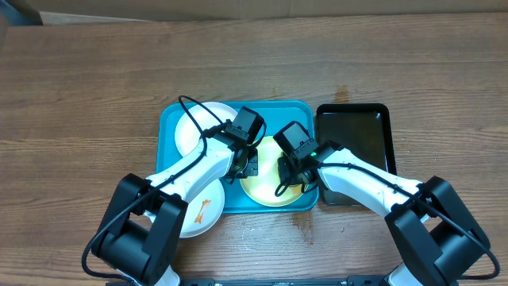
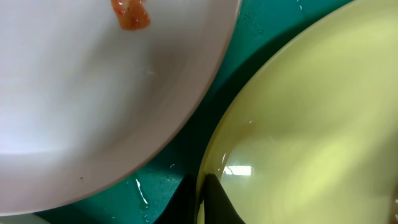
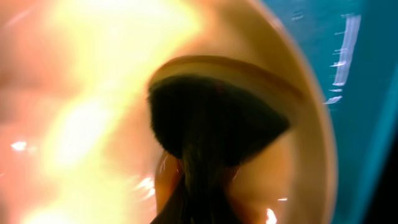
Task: Clean dirty plates on tray and stack at the side
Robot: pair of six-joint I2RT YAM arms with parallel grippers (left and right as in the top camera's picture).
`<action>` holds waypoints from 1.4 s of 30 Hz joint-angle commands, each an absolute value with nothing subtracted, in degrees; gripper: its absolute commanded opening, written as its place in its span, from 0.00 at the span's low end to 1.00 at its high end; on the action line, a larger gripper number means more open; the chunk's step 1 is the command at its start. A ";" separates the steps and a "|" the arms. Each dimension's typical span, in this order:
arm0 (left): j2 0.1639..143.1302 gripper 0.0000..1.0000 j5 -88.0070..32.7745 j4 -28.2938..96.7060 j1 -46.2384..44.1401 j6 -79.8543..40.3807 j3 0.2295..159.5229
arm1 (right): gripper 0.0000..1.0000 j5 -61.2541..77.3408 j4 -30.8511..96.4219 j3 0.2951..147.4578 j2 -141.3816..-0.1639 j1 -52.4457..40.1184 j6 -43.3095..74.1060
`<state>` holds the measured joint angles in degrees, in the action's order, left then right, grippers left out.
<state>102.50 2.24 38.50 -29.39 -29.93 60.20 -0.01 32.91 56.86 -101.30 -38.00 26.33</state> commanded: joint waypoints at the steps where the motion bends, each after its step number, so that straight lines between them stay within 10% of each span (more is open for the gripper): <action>1: 103.50 0.04 2.98 38.28 -29.28 -30.46 59.72 | 0.04 12.71 30.65 54.74 -102.94 -38.92 27.33; 17: 103.50 0.04 2.98 38.76 -29.28 -30.46 59.72 | 0.04 47.27 27.68 61.73 -96.97 -21.43 20.75; 42: 103.50 0.04 2.98 38.72 -29.28 -30.44 59.72 | 0.04 15.03 27.70 54.70 -97.21 -25.32 2.94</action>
